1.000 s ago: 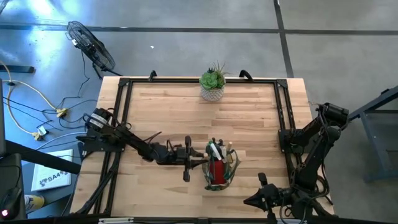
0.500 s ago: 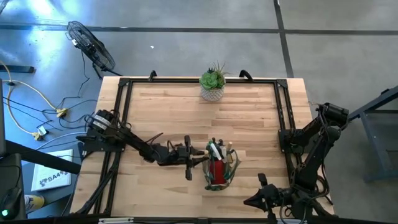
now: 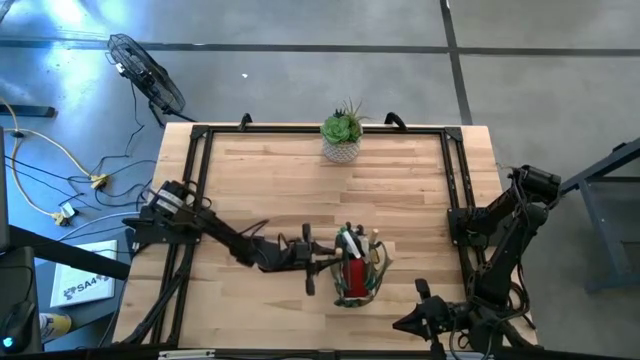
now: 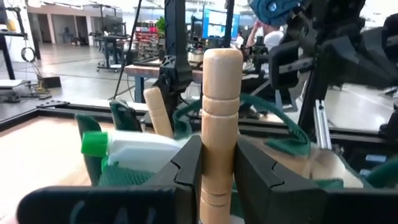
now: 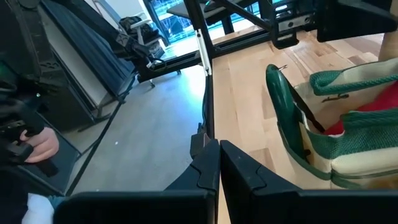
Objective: Pick & Place Garden tools in Gardening bag
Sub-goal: Put the brown hand rake into the green gardening bag
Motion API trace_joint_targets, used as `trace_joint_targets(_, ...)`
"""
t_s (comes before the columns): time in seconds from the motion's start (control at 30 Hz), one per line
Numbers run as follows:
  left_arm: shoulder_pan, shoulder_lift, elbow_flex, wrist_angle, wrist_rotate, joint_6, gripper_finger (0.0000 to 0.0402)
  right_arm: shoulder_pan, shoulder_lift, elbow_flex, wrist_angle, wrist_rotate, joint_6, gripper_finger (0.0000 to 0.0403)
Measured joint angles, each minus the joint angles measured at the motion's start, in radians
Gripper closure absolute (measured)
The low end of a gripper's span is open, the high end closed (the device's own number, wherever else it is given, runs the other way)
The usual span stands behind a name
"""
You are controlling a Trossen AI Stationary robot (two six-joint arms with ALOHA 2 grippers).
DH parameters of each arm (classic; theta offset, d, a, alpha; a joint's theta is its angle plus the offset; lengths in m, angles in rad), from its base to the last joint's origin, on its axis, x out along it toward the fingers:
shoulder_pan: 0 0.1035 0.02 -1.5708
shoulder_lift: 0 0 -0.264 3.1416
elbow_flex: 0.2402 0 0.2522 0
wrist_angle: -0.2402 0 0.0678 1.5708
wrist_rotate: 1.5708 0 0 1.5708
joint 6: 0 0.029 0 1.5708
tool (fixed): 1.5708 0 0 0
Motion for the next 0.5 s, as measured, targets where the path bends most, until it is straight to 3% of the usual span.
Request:
trace_joint_targets(0.23,-0.033,0.0,0.0,-0.096,-0.079,-0.016,0.0343,0.0,0.0,0.0,-0.002,-0.013,-0.001,0.04)
trace_joint_targets(0.5,-0.022,0.0,0.0,-0.104,-0.076,-0.038,0.0343,0.0,0.0,0.0,-0.003,-0.015,-0.01,0.04)
